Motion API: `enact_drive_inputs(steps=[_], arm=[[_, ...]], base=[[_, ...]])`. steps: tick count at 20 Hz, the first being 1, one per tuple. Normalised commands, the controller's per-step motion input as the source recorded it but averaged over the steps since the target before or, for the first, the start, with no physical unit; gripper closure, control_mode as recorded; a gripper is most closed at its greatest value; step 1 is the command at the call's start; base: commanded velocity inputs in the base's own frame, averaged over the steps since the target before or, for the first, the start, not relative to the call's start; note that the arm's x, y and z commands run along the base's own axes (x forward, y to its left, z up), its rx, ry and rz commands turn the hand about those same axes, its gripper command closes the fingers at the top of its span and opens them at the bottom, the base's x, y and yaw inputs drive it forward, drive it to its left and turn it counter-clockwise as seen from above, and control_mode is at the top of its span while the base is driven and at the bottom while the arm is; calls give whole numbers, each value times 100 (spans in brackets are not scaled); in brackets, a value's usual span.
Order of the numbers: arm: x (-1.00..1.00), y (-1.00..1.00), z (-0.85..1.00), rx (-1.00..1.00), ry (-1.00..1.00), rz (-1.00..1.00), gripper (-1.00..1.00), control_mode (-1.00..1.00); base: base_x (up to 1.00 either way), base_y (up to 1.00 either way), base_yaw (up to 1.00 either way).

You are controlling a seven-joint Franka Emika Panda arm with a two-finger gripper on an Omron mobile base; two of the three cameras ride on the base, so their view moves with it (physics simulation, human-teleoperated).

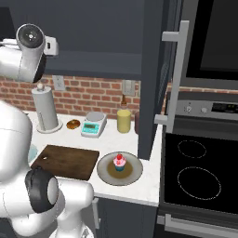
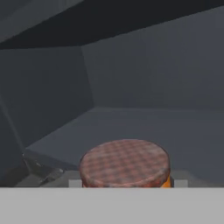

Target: From the different types of pastries on the counter, select a croissant and place it on the cutting board. Then retrieve a jar of jam from the cabinet and place it alongside the croissant on the cutting board.

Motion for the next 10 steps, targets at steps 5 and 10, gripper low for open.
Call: enact_drive_inputs(steps=[5, 10], arm=[[-60, -10, -1, 21, -1, 15, 100, -100], [-67, -1, 0, 15, -1, 14, 100, -100]], base=[[0, 0, 0], [0, 0, 0]])
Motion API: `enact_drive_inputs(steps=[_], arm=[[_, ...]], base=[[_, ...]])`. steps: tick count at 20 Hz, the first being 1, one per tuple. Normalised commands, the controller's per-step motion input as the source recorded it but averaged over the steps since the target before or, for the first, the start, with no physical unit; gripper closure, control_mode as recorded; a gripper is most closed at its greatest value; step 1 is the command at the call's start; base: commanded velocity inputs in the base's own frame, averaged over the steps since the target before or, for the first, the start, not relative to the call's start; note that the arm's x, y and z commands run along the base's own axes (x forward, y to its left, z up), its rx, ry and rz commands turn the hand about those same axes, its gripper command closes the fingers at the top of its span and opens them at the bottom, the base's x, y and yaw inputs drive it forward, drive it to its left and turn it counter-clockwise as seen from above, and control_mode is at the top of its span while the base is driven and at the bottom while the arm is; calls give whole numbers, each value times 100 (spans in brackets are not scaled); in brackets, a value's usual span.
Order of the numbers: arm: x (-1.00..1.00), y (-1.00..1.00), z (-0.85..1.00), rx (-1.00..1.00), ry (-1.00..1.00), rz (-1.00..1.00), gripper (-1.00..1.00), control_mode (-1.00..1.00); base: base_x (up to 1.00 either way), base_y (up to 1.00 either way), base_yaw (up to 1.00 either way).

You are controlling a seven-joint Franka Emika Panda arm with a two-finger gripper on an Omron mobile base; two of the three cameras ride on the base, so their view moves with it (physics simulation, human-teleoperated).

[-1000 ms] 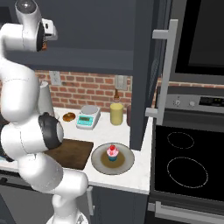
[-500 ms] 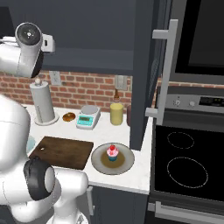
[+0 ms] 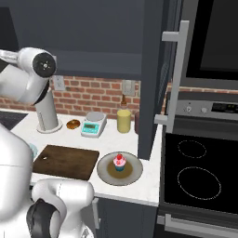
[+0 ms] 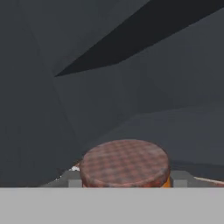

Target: From the different types of pastries on the counter, select a croissant and place it on the cutting board. Then retrieve a jar of jam from the cabinet and place it alongside the croissant on the cutting board.

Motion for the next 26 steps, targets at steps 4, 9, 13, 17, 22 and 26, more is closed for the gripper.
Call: enact_drive_inputs(steps=[4, 9, 13, 17, 22, 26], arm=[[-61, 1, -15, 1, 0, 0, 100, -100], [-74, 0, -31, 0, 7, 3, 100, -100], [-44, -2, -52, 0, 7, 2, 100, -100], [-7, 0, -46, 0, 36, 4, 100, -100], [0, 0, -49, 0, 40, 0, 100, -100], [-6, 0, -38, 0, 31, 0, 100, -100]], base=[[0, 0, 0], [0, 0, 0], [0, 0, 0], [0, 0, 0], [0, 0, 0], [0, 0, 0]])
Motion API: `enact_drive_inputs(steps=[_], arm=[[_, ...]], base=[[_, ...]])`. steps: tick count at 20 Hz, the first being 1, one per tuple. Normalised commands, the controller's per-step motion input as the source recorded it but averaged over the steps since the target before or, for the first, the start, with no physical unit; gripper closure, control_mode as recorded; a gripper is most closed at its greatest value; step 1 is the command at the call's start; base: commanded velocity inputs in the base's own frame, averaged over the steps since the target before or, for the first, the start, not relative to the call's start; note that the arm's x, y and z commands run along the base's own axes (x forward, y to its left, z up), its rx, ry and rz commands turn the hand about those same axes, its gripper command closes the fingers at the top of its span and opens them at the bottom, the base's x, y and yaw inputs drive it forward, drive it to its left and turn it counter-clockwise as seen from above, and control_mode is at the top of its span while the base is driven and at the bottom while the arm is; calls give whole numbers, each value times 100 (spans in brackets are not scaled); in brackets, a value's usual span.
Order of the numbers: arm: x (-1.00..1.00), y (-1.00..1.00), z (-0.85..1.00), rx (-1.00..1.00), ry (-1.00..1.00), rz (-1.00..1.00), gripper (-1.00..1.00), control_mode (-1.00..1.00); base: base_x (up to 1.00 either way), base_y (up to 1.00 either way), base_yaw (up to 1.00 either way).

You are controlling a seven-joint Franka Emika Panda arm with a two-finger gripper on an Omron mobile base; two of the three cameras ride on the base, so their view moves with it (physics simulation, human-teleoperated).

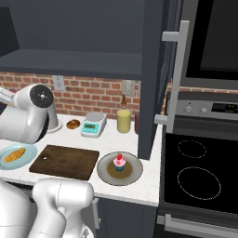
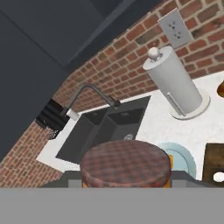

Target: From the different types of pastries on the counter, select a croissant and place it on the cutting board. Then retrieve a jar of jam from the cabinet and place it alongside the croissant on the cutting board.

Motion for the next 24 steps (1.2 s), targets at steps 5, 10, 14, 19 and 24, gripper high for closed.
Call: enact_drive_inputs(steps=[5, 10, 14, 19, 24], arm=[[-1, 0, -69, 0, 3, 0, 100, -100], [9, 0, -100, -1, -42, 0, 100, -100], [22, 0, -96, 0, -37, 0, 100, -100], [8, -12, -34, 4, -3, 8, 100, -100], [0, -22, -30, 8, 0, 21, 100, -100]], base=[[0, 0, 0], [0, 0, 0], [0, 0, 0], [0, 0, 0], [0, 0, 0]])
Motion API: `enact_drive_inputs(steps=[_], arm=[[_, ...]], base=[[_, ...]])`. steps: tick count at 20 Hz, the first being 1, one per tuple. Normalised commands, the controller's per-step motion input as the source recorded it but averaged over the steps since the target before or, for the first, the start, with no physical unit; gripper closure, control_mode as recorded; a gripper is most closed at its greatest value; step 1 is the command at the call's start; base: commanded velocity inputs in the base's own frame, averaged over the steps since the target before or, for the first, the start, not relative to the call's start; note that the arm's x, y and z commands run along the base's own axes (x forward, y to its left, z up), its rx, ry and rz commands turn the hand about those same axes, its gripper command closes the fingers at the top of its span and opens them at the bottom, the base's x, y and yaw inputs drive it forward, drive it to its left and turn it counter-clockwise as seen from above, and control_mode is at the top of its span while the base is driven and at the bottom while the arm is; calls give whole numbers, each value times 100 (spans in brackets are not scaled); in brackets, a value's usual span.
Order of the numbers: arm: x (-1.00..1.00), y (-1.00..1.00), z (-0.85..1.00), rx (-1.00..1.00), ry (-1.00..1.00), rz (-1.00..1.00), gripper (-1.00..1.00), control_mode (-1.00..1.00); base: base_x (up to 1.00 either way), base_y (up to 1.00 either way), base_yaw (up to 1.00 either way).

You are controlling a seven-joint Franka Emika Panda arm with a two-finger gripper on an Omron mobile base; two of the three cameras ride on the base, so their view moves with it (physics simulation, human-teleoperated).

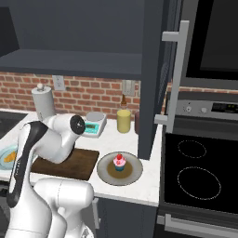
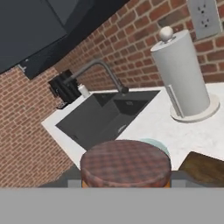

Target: From the different types of pastries on the counter, select a croissant and place it on the cutting board. Then retrieve a jar of jam from the cabinet and place it alongside the croissant on the cutting board.

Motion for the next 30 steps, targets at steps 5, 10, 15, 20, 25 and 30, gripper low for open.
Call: enact_drive_inputs(steps=[5, 10, 15, 20, 25, 30], arm=[[0, -12, -30, 6, 0, 25, 100, -100], [0, -4, -35, 0, -14, 24, 100, -100], [8, -11, -44, 0, -32, 15, 100, -100], [10, -15, -33, 2, -20, 17, 100, -100], [3, -5, -20, 7, -1, 5, 100, -100], [18, -9, -48, 4, 1, 4, 100, -100]], base=[[0, 0, 0], [0, 0, 0], [0, 0, 0], [0, 0, 0], [0, 0, 0], [0, 0, 0]])
